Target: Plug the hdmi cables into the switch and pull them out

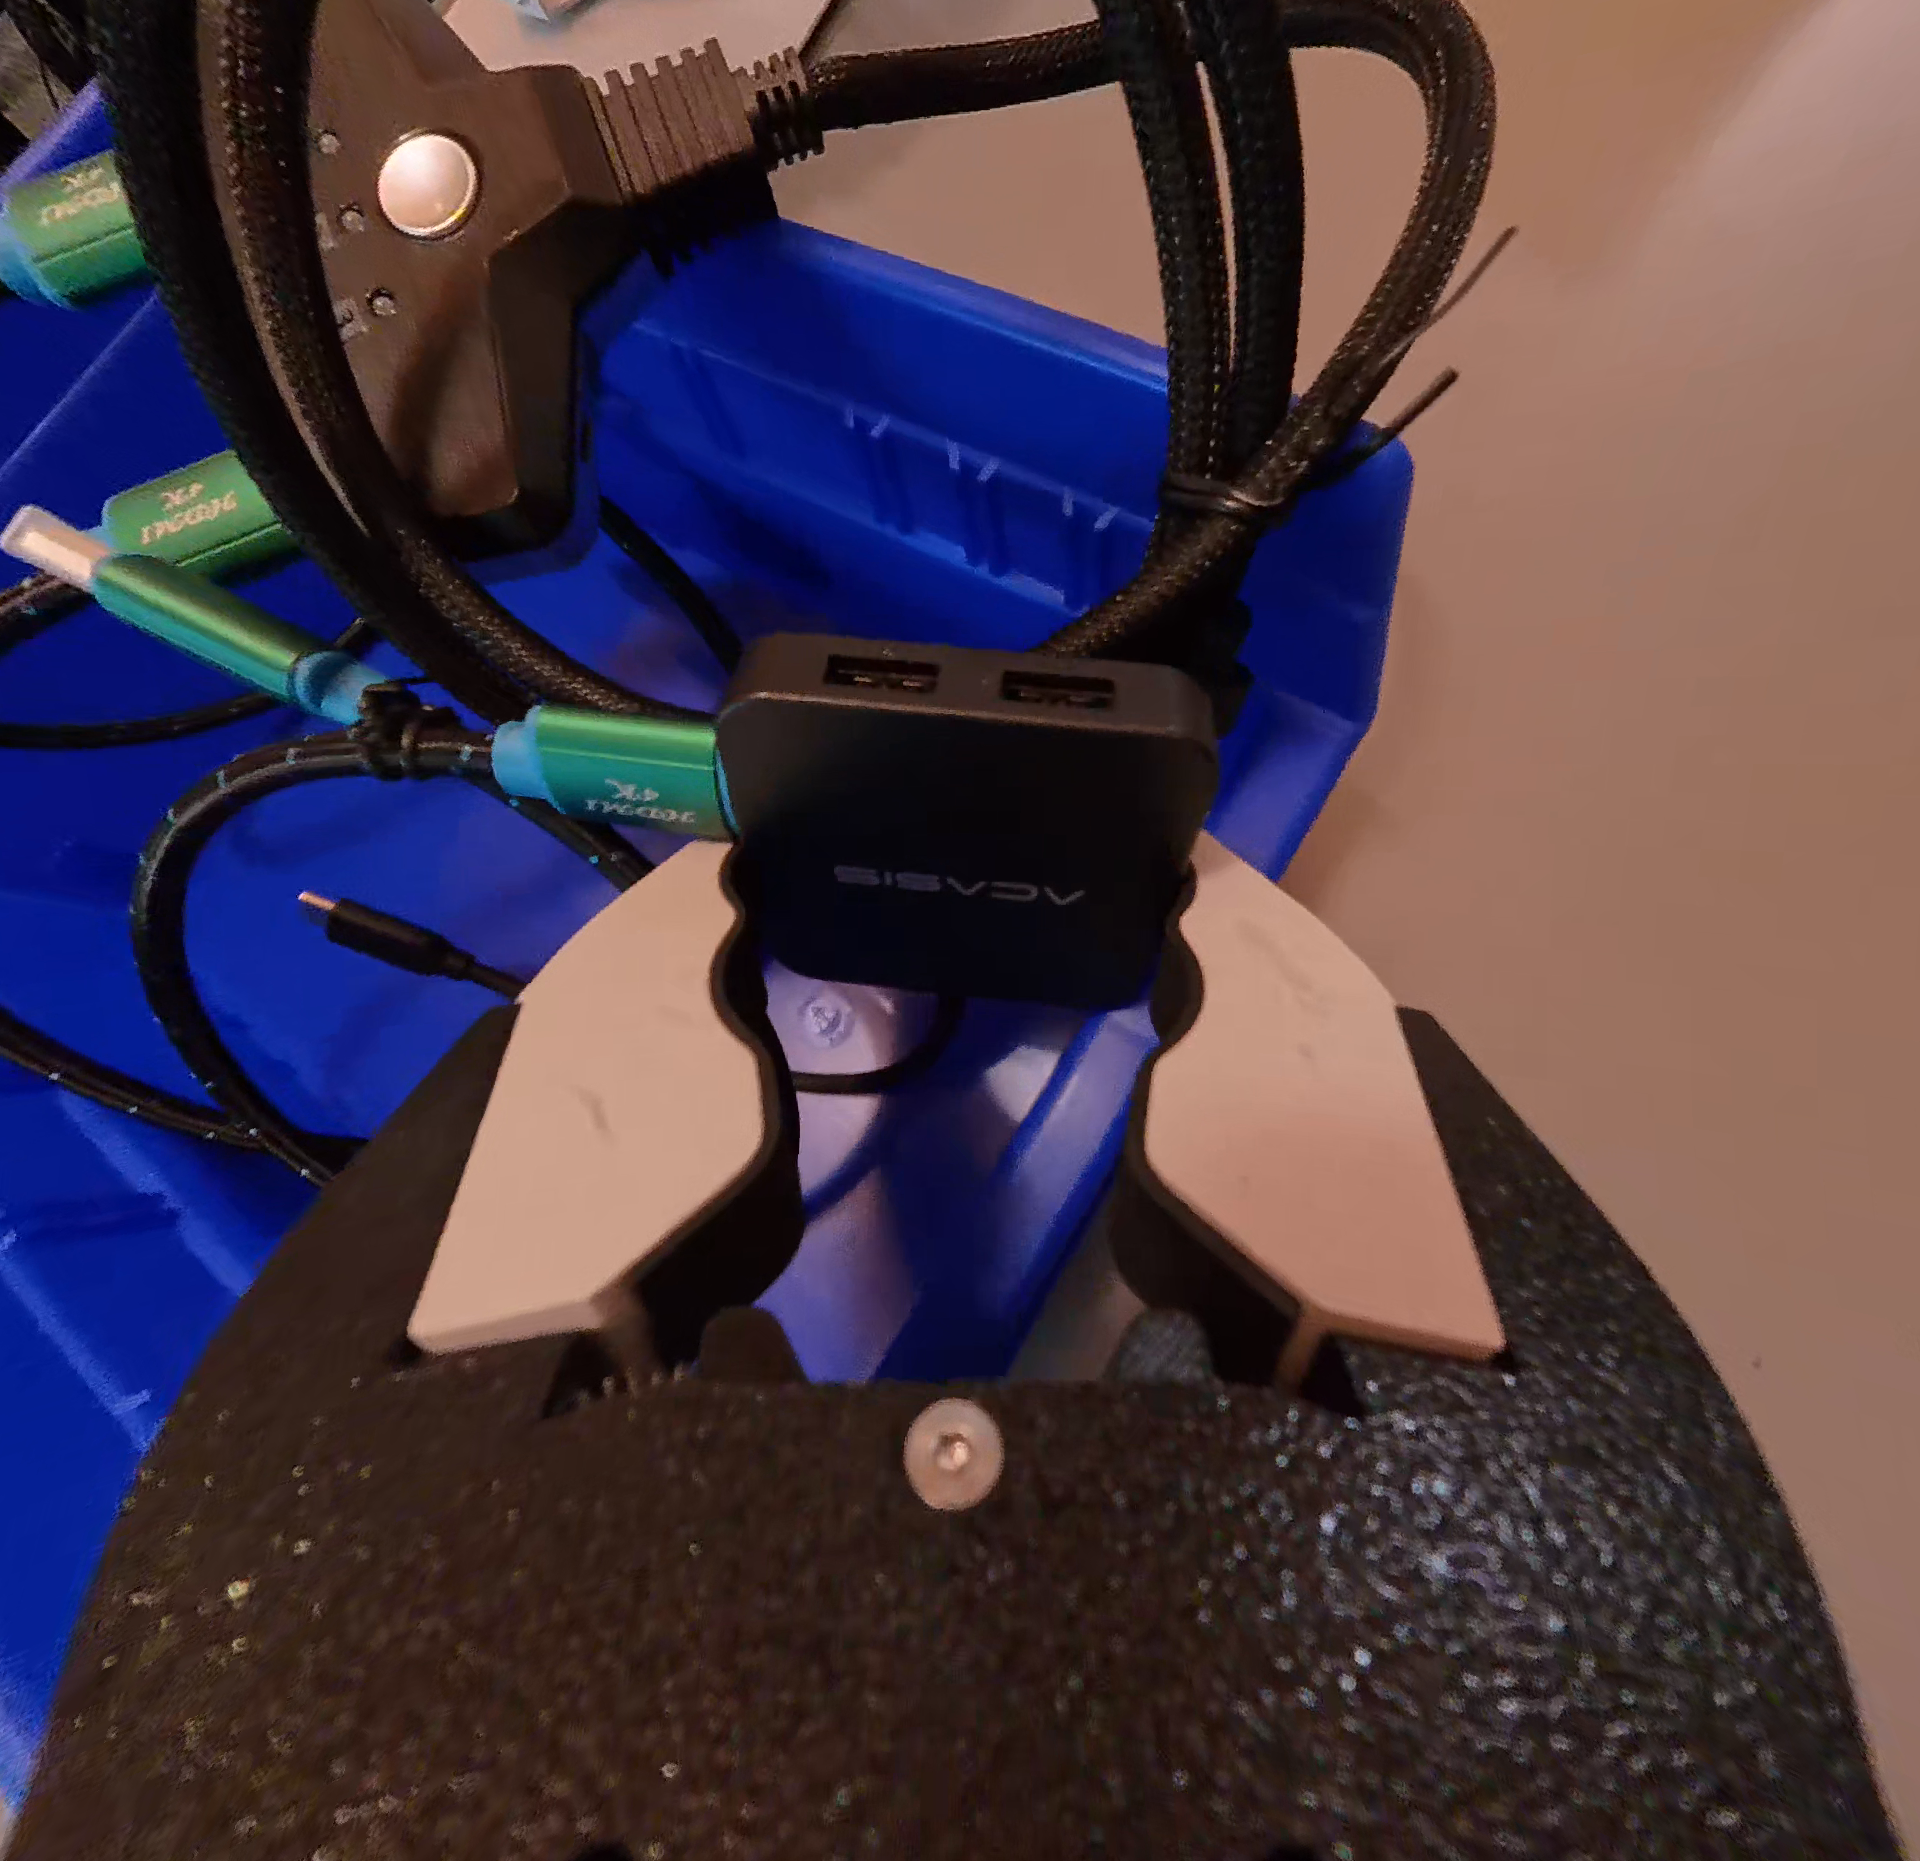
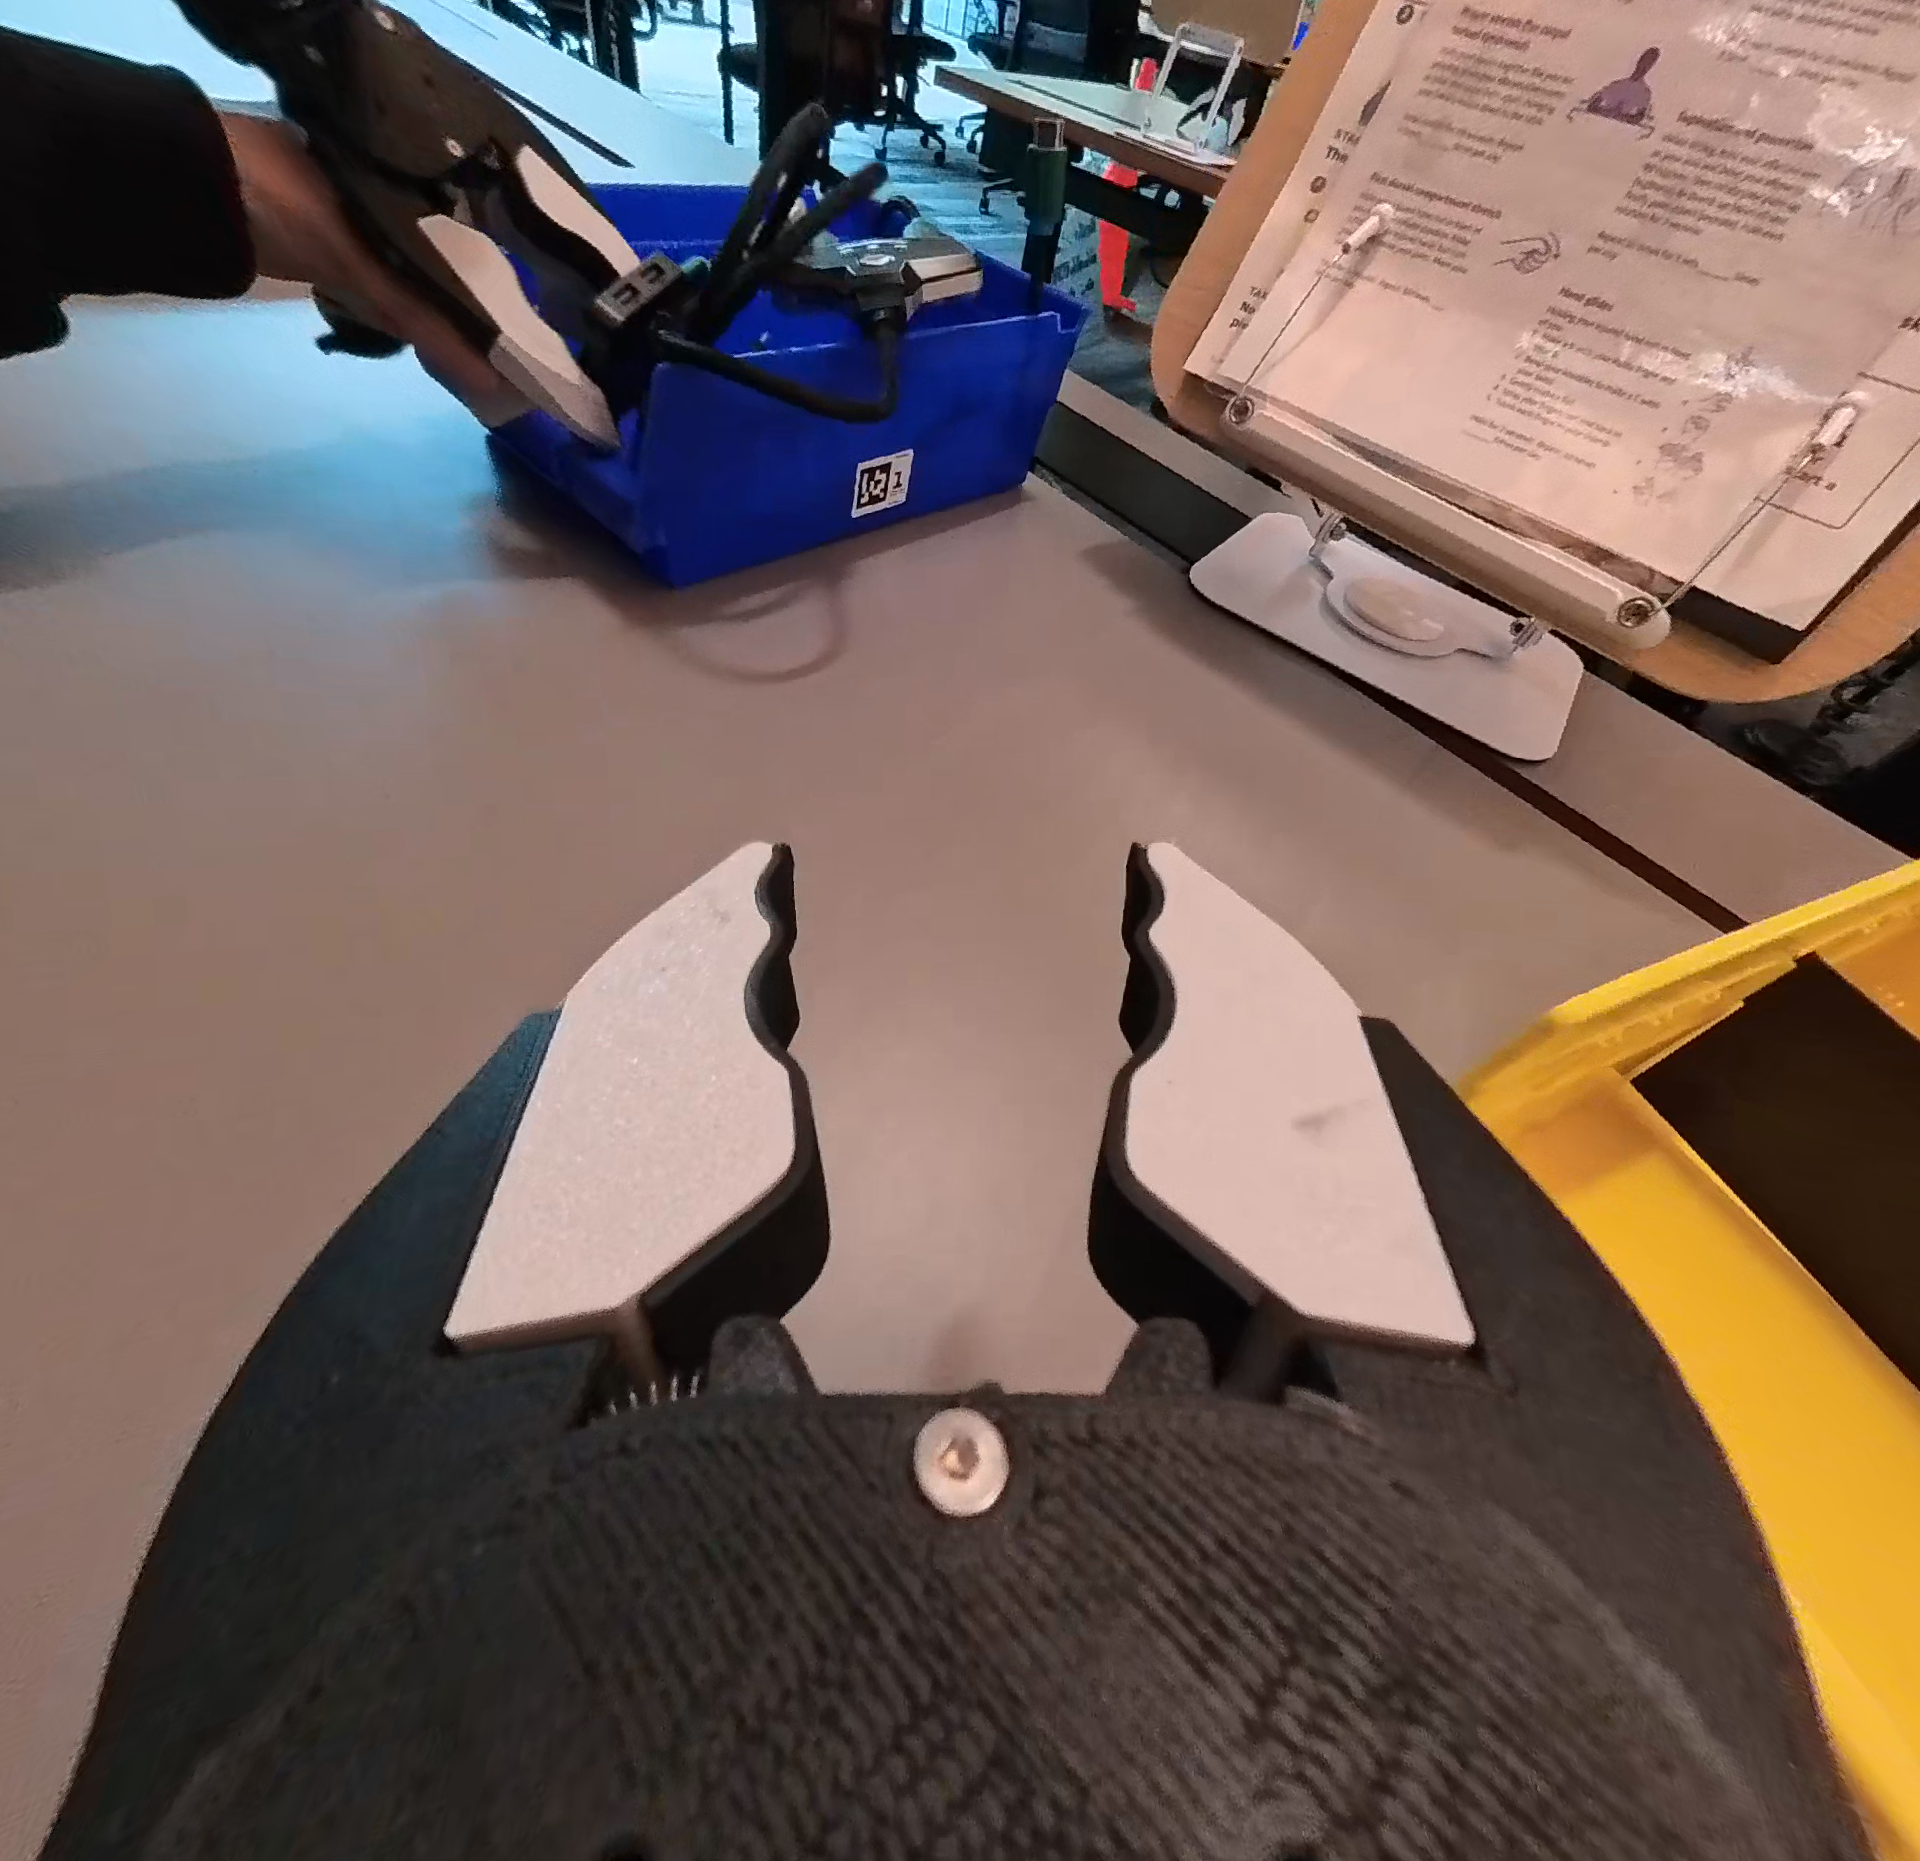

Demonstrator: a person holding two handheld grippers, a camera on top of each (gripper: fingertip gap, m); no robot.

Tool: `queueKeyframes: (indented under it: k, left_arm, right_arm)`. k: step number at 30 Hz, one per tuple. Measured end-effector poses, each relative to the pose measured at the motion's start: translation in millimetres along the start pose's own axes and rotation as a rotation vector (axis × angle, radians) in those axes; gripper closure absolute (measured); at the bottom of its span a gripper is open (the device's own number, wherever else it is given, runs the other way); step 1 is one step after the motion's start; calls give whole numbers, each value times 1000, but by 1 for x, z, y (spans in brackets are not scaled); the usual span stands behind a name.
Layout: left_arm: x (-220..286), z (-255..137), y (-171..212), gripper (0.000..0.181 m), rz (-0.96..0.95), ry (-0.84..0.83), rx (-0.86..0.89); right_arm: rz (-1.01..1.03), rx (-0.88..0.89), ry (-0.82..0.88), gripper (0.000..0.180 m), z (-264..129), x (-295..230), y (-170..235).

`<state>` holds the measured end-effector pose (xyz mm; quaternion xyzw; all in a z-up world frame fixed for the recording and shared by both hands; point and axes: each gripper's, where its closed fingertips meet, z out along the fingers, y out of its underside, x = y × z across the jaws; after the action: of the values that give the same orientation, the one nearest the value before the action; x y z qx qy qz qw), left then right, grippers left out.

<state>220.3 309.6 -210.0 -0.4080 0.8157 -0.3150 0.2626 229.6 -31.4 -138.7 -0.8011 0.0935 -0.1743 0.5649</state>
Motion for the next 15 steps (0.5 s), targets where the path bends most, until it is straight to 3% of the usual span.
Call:
queueKeyframes:
  k: [7,15]
  left_arm:
    - [-6,-11,-5,108,21,-128,76]
    - [-2,-83,-56,108,156,-448,109]
  right_arm:
    - [-6,10,1,119,-1,-1,-2]
    - [34,96,-73,112,1,-18,-19]
